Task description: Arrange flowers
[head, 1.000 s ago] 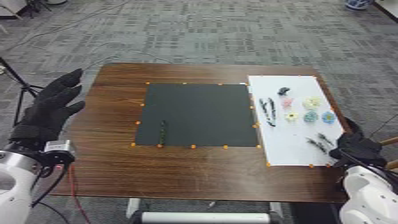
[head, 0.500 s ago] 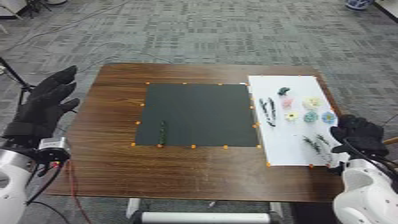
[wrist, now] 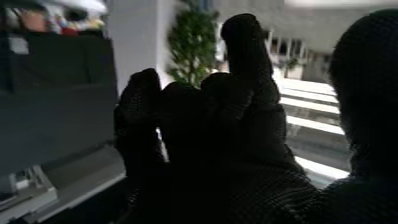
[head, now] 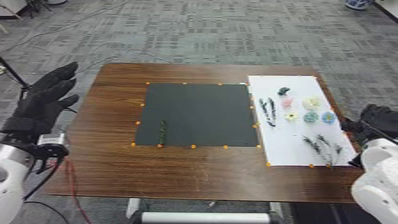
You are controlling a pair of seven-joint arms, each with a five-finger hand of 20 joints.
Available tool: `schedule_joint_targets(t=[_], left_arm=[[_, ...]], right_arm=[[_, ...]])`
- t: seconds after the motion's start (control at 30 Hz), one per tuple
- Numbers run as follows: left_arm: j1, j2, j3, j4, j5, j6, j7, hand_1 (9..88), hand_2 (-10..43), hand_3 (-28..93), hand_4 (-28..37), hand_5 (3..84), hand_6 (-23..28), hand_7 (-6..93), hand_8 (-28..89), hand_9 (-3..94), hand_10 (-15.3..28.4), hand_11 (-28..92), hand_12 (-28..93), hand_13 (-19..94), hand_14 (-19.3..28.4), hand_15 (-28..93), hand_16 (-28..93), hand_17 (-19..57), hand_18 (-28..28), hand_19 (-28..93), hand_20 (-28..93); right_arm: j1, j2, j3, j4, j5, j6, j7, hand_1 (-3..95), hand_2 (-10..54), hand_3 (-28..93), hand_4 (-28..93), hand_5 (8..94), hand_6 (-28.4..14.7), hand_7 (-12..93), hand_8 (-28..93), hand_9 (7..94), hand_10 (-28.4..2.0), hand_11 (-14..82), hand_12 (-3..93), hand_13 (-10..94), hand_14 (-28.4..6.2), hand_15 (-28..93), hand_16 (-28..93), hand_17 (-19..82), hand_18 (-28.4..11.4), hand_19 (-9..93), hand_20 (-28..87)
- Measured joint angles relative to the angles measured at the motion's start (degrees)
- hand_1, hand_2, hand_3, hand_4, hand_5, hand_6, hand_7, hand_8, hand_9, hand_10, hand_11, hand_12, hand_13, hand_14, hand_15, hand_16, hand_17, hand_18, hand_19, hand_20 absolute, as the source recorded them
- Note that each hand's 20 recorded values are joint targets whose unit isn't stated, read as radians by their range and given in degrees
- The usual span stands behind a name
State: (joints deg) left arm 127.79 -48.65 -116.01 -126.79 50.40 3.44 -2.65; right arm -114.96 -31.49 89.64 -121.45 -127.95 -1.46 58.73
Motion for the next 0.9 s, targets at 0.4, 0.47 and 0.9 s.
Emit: schedule_joint_targets(t=[0.4, 0.47, 0.9], left_arm=[[0.8, 0.06, 0.08, 0.05, -0.21, -0.04, 0.04, 25.7, -9.2, 66, -28.3, 16.3, 1.2, 19.1, -10, 8.6, 6.3, 8, 22, 0, 7.7, 23, 1, -18.6, 17.5, 33, 9], [0.8, 0.14, 0.22, 0.08, -0.22, -0.06, 0.03, 25.5, -9.2, 67, -28.3, 16.3, 1.3, 19.0, -10, 8.6, 6.3, 8, 22, 0, 7.7, 23, 1, -18.6, 17.5, 33, 9], [0.1, 1.14, 0.29, 0.53, -0.33, -0.14, 0.03, 25.5, -9.1, 67, -28.3, 16.4, 1.2, 19.1, -10, 8.7, 6.3, 8, 21, 0, 7.7, 23, 1, -18.6, 17.5, 33, 9]], right_arm=[[-1.9, -2.5, -4.4, 1.0, 4.9, -4.6, -3.3, 22.1, -9.5, 80, -28, 61.9, -3.9, 48, -14, 61.3, -14.3, 65.0, 62.7, 57, -15.1, 83, 45, 22, -23.6, 78, 49], [-1.1, -2.7, -5.4, 1.6, 4.9, -5.2, -3.5, 30.3, -9.5, 82, -28, 63.6, -2.8, 48, 1, 63.7, -13.6, 64.8, 62.4, 58, -14.4, 83, 45, 23, -23.4, 78, 49], [3.5, -1.3, -14.3, 5.1, -1.0, 10.5, -6.8, 33.4, -4.5, 89, -12, 69.6, -0.4, 62, 33, 76.9, -11.4, 70.7, 63.3, 67, -13.1, 87, 49, 28, -23.0, 84, 50]])
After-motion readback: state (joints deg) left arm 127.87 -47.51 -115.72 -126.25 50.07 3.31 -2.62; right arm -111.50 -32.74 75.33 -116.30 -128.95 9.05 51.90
